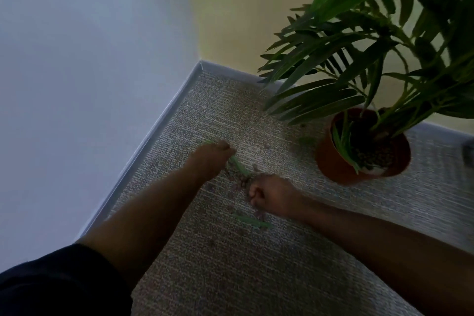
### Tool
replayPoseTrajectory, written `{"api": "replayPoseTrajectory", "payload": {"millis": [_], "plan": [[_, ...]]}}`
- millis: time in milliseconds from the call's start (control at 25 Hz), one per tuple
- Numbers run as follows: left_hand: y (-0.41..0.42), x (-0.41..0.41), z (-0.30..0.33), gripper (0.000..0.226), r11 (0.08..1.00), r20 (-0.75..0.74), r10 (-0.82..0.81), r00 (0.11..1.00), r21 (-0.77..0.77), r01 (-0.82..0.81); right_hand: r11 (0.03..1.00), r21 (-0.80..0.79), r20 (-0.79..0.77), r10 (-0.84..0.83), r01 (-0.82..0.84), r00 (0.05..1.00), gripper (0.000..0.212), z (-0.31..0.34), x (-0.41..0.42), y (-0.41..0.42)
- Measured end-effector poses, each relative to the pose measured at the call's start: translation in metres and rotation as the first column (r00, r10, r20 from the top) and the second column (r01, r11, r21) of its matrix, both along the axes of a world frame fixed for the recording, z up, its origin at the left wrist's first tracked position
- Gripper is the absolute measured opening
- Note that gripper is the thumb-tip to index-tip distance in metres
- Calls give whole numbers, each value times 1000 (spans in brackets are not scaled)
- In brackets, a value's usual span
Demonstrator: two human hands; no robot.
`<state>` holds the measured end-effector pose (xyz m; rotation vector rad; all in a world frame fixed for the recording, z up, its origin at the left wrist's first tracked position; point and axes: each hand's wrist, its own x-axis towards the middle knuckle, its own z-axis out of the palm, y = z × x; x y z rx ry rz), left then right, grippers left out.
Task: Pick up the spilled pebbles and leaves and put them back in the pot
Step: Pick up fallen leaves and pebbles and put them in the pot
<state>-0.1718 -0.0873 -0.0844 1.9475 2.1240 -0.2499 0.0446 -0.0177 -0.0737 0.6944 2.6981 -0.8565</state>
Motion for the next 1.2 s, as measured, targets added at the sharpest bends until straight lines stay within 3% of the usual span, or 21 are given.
{"api": "replayPoseTrajectory", "payload": {"millis": [120, 240, 400, 600, 880, 960, 1040, 1200], "plan": [[7, 3, -7, 52, 999, -2, -38, 999, -6, 38, 993, 94, 89, 69, -77, 994, 20, -20, -2, -14], [15, 6, -11, 36, 999, -86, -45, 995, -30, 43, 966, 183, 156, 157, -184, 975, 27, -27, 1, -22], [16, 7, -14, 27, 1000, -121, -2, 993, -7, 1, 951, 190, 207, 206, -246, 956, 33, -30, 7, -32], [12, 3, -11, 27, 1000, -193, 5, 981, 0, -5, 949, 209, 258, 180, -236, 949, 23, -31, 1, -38], [11, -3, 6, 21, 999, -223, -9, 975, 35, 17, 970, 187, 125, 135, -157, 983, 21, -7, 2, -40], [14, -3, 14, 17, 998, -104, 35, 994, 62, -28, 985, 163, 73, 49, -60, 996, 17, 6, 3, -34], [16, 0, 22, 14, 990, 115, 110, 987, 74, -119, 985, 166, 36, -54, 48, 998, 10, 20, 4, -23], [17, 12, 50, 9, 944, 462, 194, 866, 151, -292, 911, 97, -125, -388, 400, 913, 8, 49, 13, -2]]}}
